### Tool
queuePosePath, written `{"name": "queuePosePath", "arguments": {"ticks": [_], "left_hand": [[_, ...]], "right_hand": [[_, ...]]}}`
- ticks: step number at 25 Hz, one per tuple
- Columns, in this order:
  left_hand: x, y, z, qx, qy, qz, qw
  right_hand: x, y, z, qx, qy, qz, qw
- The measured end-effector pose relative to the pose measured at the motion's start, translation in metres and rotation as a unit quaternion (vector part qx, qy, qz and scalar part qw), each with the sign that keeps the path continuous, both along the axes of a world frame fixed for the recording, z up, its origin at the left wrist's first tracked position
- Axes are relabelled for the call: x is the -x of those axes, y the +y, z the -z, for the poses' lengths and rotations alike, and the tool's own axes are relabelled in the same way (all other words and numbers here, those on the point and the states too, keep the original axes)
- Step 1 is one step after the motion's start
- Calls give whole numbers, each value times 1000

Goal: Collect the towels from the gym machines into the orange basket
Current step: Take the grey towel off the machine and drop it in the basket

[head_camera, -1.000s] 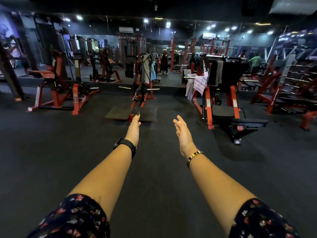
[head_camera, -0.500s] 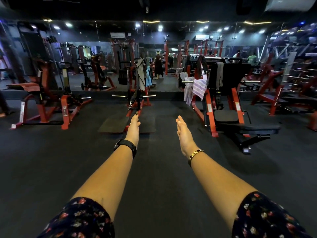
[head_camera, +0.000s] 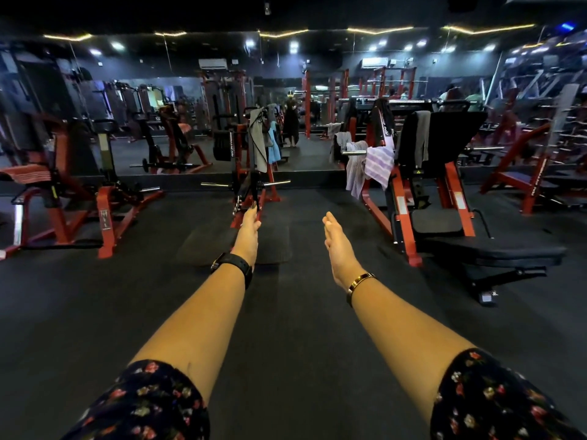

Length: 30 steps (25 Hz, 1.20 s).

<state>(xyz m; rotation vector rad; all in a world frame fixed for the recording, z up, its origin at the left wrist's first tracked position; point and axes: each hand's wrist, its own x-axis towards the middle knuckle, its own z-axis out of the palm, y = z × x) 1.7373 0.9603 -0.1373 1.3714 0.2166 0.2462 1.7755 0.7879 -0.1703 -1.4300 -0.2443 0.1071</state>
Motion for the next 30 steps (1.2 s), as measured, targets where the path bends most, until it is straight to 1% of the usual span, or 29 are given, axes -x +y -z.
{"name": "queuePosePath", "arguments": {"ticks": [3,7,12,17,20,24,30], "left_hand": [[-87,13,2,-13,-1,-4,1000],[-213,25,-8,0,18,-20,1000],[-350,34,-14,25,-9,-4,1000],[-484,71,-7,14,-18,-15,1000],[-580,98,-4,7,-17,-13,1000],[-715,130,-15,13,-5,-20,1000],[-877,157,-19,0,-6,-35,999]], "right_hand": [[-90,10,7,0,-4,-3,1000],[-219,25,2,1,1,-4,1000],[-354,45,-7,-1,-11,-1,1000],[-494,75,-6,3,-17,-2,1000],[-591,99,-4,8,-18,5,1000],[-724,126,-12,17,-27,9,999],[-895,147,-22,22,-48,4,999]]}}
